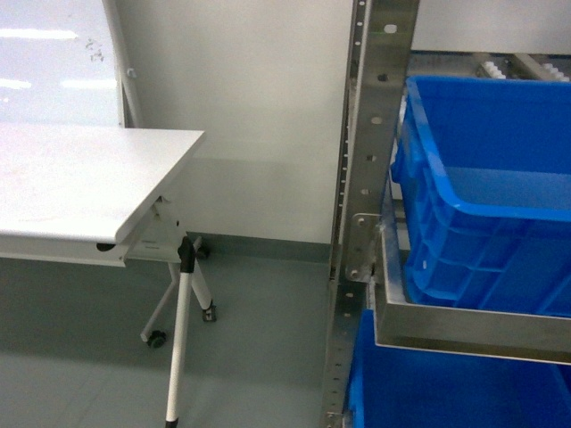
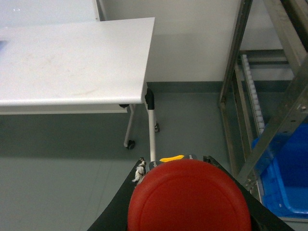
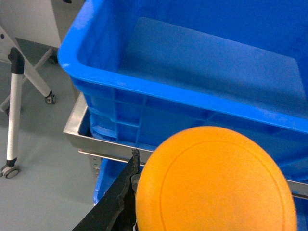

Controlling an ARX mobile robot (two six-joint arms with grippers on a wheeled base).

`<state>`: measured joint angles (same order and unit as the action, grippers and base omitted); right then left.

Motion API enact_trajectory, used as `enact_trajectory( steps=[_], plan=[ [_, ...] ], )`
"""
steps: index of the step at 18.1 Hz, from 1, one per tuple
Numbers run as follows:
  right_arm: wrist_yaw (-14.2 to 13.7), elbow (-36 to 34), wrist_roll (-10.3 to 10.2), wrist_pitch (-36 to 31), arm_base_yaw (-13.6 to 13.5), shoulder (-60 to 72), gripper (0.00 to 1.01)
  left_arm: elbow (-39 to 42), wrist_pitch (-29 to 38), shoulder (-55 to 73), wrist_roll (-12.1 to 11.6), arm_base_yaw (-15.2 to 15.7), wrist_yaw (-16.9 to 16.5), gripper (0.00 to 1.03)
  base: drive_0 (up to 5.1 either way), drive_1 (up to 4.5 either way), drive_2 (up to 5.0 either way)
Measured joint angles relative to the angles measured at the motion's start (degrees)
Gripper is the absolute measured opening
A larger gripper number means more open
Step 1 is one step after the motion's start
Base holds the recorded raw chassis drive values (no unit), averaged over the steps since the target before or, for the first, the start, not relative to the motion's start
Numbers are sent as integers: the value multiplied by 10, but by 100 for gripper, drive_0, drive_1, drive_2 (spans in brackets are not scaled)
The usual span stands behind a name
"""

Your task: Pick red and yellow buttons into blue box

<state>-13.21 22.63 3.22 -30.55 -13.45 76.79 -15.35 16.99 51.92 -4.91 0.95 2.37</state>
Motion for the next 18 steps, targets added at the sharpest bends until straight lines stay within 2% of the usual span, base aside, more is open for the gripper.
enact_trajectory(
  steps=[15, 18],
  plan=[
    [0, 0, 0, -2, 0, 0, 36, 0, 1, 0, 0, 0, 0, 30, 478, -364, -105],
    [1, 0, 0, -2, 0, 0, 36, 0, 0, -1, 0, 0, 0, 30, 485, -235, -235]
  ],
)
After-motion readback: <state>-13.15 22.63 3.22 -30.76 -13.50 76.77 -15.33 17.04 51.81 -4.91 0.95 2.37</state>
